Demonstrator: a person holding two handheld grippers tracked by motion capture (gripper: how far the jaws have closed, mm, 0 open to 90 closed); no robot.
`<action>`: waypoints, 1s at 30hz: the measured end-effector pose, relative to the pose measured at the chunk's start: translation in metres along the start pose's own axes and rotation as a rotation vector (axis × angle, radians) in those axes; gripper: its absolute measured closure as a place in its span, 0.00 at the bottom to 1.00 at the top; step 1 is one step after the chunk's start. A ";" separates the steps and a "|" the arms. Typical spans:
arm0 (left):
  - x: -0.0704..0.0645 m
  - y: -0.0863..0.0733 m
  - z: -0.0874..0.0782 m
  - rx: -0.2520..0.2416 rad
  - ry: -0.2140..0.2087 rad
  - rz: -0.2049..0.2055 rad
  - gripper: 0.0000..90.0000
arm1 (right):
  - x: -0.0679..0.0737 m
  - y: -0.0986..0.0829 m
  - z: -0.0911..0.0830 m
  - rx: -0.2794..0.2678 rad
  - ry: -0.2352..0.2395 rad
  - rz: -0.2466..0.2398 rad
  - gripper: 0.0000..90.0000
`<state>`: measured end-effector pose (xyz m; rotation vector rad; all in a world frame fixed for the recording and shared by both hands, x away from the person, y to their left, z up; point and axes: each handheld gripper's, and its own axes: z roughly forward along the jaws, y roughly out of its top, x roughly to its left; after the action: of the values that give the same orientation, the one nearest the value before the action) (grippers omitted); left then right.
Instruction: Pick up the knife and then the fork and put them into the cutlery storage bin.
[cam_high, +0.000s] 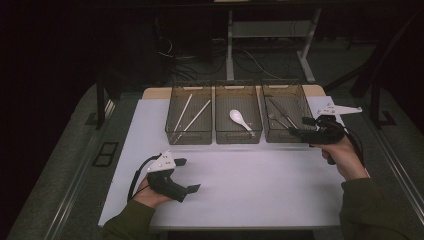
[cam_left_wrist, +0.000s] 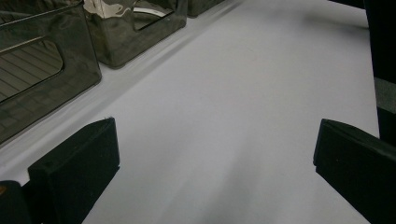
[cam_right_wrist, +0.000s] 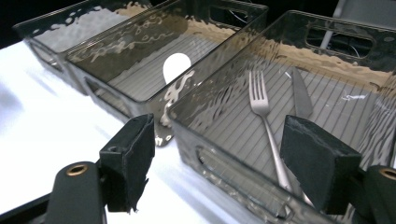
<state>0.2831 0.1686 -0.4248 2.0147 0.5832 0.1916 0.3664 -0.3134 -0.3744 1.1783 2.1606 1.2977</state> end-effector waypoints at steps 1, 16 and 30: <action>0.000 0.000 0.000 0.000 0.000 0.000 0.00 | 0.002 -0.002 -0.001 0.000 0.000 -0.003 0.28; 0.000 0.000 0.000 -0.002 0.000 0.002 0.00 | 0.021 -0.031 -0.017 -0.049 0.027 -0.007 0.22; 0.000 0.000 -0.001 0.001 -0.002 0.007 0.00 | 0.041 -0.060 -0.024 -0.071 0.061 -0.017 0.20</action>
<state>0.2827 0.1694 -0.4239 2.0180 0.5755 0.1939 0.2983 -0.3077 -0.4081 1.1046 2.1431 1.4081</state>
